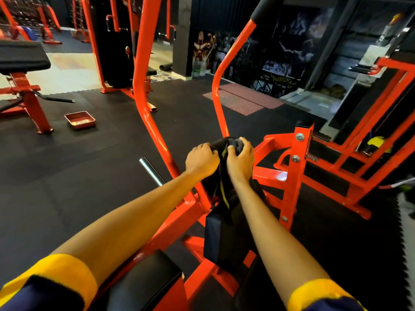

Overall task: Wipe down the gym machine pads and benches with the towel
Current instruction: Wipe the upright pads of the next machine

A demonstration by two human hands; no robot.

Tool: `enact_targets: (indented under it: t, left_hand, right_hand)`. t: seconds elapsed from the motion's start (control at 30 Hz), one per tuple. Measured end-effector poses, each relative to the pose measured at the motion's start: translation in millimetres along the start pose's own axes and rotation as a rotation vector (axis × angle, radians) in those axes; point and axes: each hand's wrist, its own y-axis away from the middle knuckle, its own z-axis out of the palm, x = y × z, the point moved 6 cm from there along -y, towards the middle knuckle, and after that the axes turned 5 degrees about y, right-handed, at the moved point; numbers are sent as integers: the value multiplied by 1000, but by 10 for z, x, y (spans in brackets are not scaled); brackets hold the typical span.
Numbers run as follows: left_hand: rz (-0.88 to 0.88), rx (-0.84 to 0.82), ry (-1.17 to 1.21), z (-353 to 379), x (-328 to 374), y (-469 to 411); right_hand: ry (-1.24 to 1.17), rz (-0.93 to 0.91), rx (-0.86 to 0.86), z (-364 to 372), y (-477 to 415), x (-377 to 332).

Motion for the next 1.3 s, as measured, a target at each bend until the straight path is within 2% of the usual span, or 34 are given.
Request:
enact_targets:
  t: [0.1,0.2,0.37,0.43,0.57,0.67,0.73,0.83,0.9,0.97,1.03,1.17,1.23,1.3]
  left_hand:
    - [75,11,83,-66,135,73]
    - [-14,-19,158,-112,0,-67]
    - [-268,-96,178,-56,-323,-198]
    - [-224,-46,146,-19,-283,-132]
    - [14,63,76,-4,-45,62]
    - [52,64,79,-33,-35,63]
    - [-34,45,166,-73,-158,-45]
    - [-264,-10,269,-80,-401,-198]
    - [-328,-65,272,-34,-443,-189]
    - [-302,-64,229,-16,-394,-157]
    - [-202,-29,134,-24,-260,-96]
    - [64,48,25,-14,19,60]
    - [60,50,64,-48,-16,43]
    - [-35,26,157,-92,-168,-64]
  right_hand:
    - [-21,122,-20,-10,-294,1]
    - [3,124,-14,-2,-24,-96]
    - [-21,-178,34,9,695,-163]
    - [-71,-158,40,9,618,-108]
    - [-160,69,48,-12,33,20]
    - [-121,129,75,-58,-218,16]
    - [-57,92,58,-51,-55,-118]
    - [22,-69,56,-11,402,-254]
    - [20,-168,18,17,670,-222]
    - [-17,-232,-18,-7,724,-159]
    - [-74,-213,-26,-50,510,-89]
    - [-153,63,33,-48,-240,197]
    - [-131,112,14,-29,-327,161]
    - [-77,56,24,-46,-133,-36]
